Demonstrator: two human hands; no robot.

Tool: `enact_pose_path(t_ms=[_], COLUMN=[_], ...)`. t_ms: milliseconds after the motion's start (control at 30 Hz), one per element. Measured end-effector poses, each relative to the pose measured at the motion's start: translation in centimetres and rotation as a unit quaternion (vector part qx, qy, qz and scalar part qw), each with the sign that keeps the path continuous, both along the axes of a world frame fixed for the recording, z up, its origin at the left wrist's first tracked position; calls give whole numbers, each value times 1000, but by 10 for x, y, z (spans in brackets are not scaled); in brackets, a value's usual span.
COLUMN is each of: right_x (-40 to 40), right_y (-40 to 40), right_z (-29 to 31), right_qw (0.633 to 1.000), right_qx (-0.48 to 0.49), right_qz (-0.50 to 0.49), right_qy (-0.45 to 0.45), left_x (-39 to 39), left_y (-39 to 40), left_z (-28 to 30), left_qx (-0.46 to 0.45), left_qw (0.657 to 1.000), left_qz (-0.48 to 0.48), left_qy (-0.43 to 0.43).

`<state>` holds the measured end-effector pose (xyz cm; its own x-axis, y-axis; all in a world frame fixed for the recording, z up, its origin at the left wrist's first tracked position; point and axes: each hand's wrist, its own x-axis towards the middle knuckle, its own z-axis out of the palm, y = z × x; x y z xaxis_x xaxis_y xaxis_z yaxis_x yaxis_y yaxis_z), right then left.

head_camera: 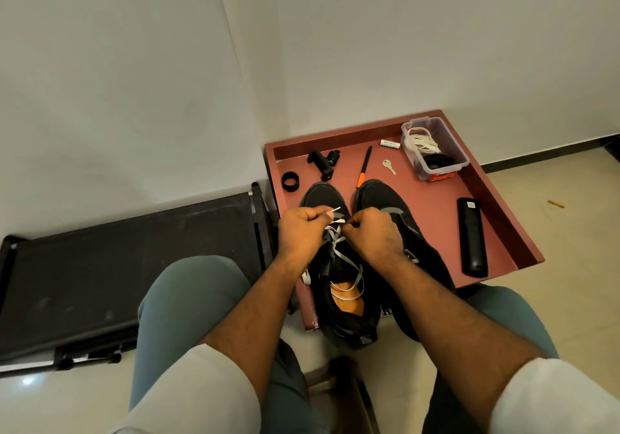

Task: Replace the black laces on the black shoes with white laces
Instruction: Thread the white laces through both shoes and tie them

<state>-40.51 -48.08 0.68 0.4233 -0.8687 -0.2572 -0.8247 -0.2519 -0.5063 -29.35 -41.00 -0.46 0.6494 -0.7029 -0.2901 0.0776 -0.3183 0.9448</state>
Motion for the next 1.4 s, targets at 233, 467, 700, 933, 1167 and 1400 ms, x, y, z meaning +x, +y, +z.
enact_pose_path(t_ms=[233, 467, 700, 933, 1167, 1400], right_x=[-7, -3, -3, -1, -2, -6], right_y=[-6, -6, -6, -6, -10, -12], right_z=[-6, -8, -8, -10, -12, -9], right_qw=[999, 998, 995, 990, 985, 985], right_qx=[21, 35, 54, 101, 122, 131], right_qz=[-12, -19, -43, -59, -79, -55], right_qy=[-45, -53, -65, -82, -94, -99], left_x=[-12, -27, -21, -15, -13, -23], left_y=[1, 1, -5, -6, -5, -11], left_z=[-10, -15, -17, -30, -25, -27], left_qx=[88, 115, 106, 133, 88, 166], left_qw=[989, 988, 994, 988, 993, 981], left_qz=[-61, -10, -18, -80, -54, -59], left_qy=[-106, -105, 26, -17, 51, -86])
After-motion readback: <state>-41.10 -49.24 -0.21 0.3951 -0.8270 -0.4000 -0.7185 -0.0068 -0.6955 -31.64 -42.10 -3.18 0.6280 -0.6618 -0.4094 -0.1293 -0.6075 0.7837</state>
